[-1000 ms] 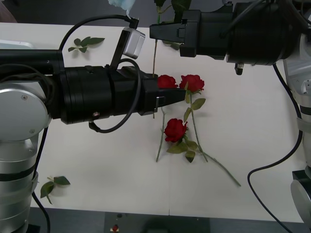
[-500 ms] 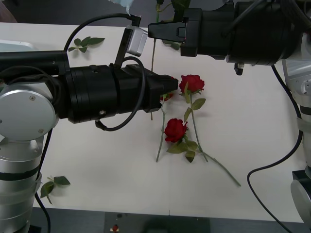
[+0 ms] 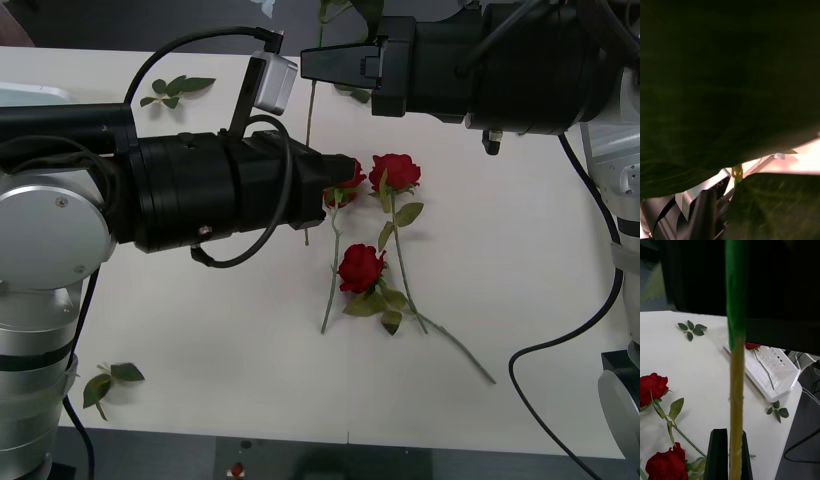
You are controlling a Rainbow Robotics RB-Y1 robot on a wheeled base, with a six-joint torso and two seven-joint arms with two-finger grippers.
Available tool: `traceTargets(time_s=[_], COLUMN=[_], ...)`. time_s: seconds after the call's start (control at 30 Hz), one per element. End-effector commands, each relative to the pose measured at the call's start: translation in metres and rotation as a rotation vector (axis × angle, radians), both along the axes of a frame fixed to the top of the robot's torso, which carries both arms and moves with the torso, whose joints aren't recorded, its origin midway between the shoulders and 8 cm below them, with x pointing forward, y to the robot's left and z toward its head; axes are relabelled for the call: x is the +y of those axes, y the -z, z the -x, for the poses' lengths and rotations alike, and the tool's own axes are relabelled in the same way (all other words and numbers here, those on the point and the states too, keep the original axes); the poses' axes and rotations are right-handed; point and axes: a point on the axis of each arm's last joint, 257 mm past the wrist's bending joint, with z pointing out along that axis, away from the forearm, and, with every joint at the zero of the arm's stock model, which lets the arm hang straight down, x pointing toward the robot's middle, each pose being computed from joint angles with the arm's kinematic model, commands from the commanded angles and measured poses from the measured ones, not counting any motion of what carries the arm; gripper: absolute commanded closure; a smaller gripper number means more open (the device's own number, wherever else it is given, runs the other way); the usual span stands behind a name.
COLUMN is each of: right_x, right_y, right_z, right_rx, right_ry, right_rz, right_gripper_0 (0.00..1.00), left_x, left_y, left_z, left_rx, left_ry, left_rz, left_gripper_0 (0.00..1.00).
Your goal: Put the red flowers into the right box and the blue flowers into the left box
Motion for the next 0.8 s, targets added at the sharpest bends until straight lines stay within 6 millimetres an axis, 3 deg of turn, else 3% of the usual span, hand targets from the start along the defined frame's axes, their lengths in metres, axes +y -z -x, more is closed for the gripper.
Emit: traceTargets(time_s=[0.03, 0.4, 0.6, 0.63, 0.8], right_x=[0.013, 0.013, 0.013, 0.011, 0.003], right_y=[-0.025, -0.025, -0.025, -0.015, -0.005], right_z=[0.014, 0.014, 0.014, 0.01, -0.001], right_rx=[-0.059, -0.059, -0.059, -0.033, -0.029], right_ry=[-0.037, -0.037, -0.037, -0.024, 0.011], right_rz=[-0.034, -0.034, -0.034, -0.029, 0.01], right_gripper_0=[0.0, 0.0, 0.0, 0.0, 0.0], left_x=[0.018, 0.075, 0.133, 0.145, 0.202], left_y=[-0.017, -0.028, -0.028, -0.028, -0.021], left_z=[-0.005, -0.016, -0.022, -0.022, -0.019], left_rx=[-0.019, -0.013, 0.011, 0.02, 0.042], left_ry=[-0.012, -0.072, -0.157, -0.174, -0.26], left_rz=[0.007, 0.005, 0.003, 0.001, -0.053], left_gripper_0=[1.0, 1.0, 1.0, 1.0, 1.0])
